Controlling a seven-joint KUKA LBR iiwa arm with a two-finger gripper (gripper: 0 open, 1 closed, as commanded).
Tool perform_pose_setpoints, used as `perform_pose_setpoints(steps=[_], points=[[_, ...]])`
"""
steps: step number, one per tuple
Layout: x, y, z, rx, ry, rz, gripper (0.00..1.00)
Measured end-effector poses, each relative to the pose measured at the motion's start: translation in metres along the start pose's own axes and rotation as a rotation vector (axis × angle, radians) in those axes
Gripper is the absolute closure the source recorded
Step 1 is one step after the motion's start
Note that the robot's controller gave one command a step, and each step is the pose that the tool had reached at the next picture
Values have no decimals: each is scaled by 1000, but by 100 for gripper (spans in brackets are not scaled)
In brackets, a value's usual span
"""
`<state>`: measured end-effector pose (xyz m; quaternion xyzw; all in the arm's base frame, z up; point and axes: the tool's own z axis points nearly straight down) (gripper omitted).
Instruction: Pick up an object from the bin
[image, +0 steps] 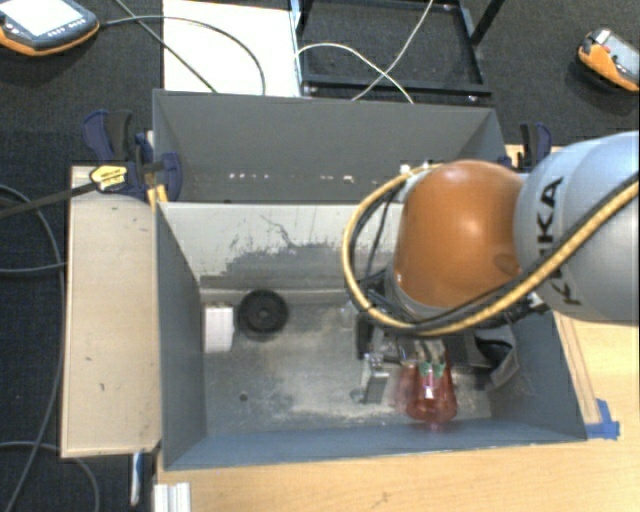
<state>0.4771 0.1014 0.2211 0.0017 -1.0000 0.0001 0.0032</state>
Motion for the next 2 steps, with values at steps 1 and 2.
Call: perform_pose_setpoints(steps=[1,2], points=[[-2,-1,-4,-1,-9,7,0],[-94,105,137,-3,-11,-96,0]])
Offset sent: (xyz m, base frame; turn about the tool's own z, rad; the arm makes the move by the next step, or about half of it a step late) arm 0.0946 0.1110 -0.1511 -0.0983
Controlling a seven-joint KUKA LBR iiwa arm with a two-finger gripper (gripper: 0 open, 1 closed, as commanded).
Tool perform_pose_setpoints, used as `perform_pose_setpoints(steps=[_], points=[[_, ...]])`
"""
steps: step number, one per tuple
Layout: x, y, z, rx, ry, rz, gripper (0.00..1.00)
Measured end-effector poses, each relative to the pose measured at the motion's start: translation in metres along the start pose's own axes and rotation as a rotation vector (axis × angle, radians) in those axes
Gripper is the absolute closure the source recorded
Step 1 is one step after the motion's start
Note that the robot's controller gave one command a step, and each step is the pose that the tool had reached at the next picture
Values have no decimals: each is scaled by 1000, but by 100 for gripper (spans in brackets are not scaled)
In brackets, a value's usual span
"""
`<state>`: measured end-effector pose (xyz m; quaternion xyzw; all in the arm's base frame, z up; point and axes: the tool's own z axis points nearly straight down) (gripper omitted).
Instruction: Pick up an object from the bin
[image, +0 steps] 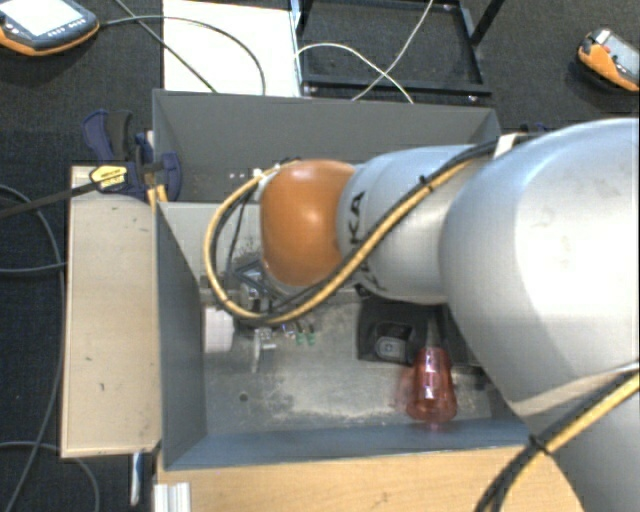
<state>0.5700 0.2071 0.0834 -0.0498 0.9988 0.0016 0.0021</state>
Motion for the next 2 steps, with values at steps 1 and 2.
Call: perform_pose_setpoints(steps=[1,2], points=[[37,0,-79,0,-3,-16,0],[-24,14,-15,-1,-3,-411,0]])
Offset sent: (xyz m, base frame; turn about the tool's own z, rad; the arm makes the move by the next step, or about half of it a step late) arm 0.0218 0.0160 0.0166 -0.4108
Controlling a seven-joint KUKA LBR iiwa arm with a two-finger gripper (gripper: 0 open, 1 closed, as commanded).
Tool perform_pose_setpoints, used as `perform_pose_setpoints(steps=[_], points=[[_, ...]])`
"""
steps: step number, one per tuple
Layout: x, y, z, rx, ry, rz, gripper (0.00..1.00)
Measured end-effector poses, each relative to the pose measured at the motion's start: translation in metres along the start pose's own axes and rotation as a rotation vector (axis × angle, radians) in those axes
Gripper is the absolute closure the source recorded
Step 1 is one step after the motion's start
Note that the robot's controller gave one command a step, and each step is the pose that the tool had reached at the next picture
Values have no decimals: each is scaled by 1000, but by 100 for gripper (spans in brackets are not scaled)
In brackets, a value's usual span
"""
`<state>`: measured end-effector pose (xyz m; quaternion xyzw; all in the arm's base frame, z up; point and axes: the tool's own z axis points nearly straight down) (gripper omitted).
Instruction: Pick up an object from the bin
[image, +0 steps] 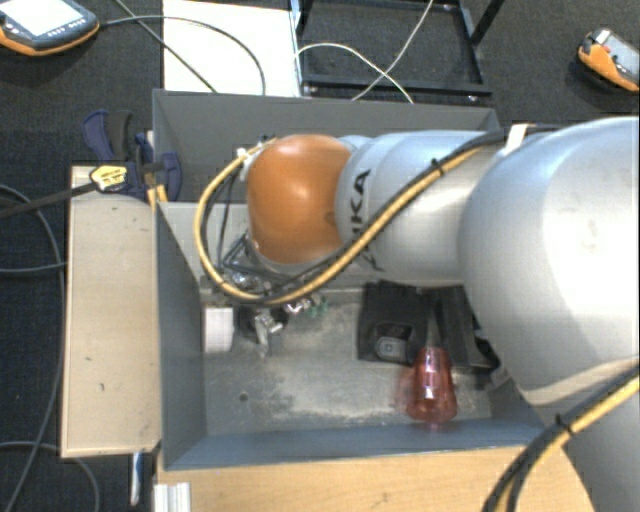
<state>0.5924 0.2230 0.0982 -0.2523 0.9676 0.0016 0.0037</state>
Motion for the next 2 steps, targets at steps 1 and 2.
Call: perform_pose_setpoints(steps=[1,2], points=[[17,-21,28,2,-1,439,0],[-9,22,27,1,-5,-340,100]])
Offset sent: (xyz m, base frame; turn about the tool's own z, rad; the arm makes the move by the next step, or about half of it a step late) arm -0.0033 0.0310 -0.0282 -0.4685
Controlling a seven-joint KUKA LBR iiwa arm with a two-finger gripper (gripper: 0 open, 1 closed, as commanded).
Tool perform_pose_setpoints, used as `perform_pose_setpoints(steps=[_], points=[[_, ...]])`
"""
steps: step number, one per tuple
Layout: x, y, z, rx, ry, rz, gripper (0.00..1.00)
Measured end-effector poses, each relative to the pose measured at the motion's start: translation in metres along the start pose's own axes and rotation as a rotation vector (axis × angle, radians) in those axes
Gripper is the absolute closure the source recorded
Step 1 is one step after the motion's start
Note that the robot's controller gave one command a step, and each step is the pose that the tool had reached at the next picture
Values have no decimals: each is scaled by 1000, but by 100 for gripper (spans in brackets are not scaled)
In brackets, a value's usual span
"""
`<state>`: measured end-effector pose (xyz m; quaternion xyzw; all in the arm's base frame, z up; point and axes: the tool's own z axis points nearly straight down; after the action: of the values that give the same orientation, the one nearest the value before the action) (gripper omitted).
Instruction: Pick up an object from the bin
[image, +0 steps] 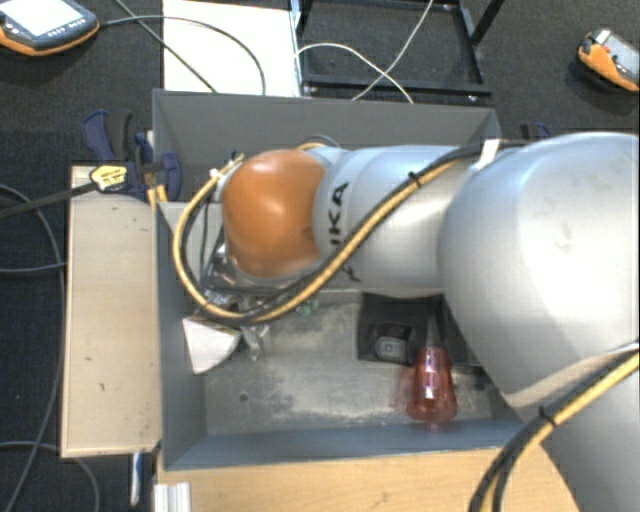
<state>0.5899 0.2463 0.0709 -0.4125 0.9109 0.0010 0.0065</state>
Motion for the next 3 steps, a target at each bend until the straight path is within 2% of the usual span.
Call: perform_pose_setpoints(steps=[1,3], points=[[-4,0,-1,7,5,-111,100],[-4,1,-11,4,2,-100,100]])
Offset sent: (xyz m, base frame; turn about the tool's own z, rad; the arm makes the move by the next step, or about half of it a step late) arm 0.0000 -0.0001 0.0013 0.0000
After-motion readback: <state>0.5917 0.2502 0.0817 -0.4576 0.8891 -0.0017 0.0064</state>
